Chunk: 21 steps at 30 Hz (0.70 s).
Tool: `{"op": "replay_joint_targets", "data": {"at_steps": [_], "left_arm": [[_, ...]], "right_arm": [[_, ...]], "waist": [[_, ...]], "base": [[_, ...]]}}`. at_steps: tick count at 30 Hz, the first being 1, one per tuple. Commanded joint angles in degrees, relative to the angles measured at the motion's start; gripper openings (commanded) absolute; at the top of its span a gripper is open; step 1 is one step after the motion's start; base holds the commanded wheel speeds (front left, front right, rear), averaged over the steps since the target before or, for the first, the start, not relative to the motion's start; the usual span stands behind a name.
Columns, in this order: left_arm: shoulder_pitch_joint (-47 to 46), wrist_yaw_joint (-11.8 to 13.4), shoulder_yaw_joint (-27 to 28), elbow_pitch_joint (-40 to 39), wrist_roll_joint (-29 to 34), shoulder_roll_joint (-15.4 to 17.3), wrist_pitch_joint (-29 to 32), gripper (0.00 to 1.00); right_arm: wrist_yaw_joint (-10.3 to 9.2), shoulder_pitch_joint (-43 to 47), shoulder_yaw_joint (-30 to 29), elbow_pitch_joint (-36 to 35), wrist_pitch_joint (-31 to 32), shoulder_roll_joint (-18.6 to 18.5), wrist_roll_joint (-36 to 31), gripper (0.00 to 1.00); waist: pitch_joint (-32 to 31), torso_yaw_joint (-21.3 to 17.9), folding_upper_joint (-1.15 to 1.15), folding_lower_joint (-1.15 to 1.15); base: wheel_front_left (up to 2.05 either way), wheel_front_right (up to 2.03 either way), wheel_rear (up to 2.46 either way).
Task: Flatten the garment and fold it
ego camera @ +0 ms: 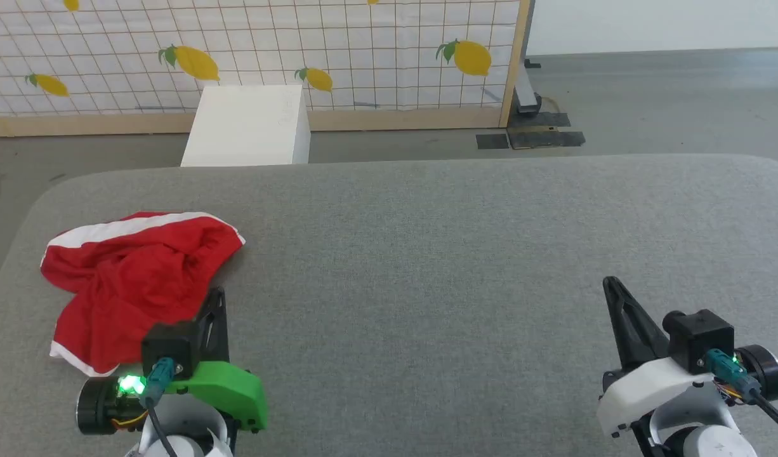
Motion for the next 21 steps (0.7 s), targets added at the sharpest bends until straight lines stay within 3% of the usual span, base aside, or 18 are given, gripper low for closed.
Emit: {"op": "replay_joint_targets", "data": {"at_steps": [1,3,4,21], "left_arm": [[0.63,-0.06,0.17,-0.15,0.72,-0.27,0.07,0.0],[0.63,-0.06,0.17,-0.15,0.72,-0.27,0.07,0.0],[0.0,0.01,-0.03,0.01,-0.05,0.0,-0.02,1.0],[0.35,0.71,-1.44,1.34,-1.55,-0.02,-1.59,1.0]], "right_arm": [[-0.08,-0.05,0.07,-0.34,-0.01,0.0,-0.37,0.0],[-0.08,-0.05,0.07,-0.34,-0.01,0.0,-0.37,0.0],[0.0,0.01,-0.02,0.02,-0.01,0.0,0.04,1.0],[-0.01,0.97,-0.55,1.29,-1.59,0.0,2.31,1.0]], "waist": [[0.0,0.0,0.0,0.0],[0.0,0.0,0.0,0.0],[0.0,0.0,0.0,0.0],[-0.05,-0.06,0.0,0.0]], "base": [[0.0,0.0,0.0],[0.0,0.0,0.0],[0.0,0.0,0.0],[0.0,0.0,0.0]]}}
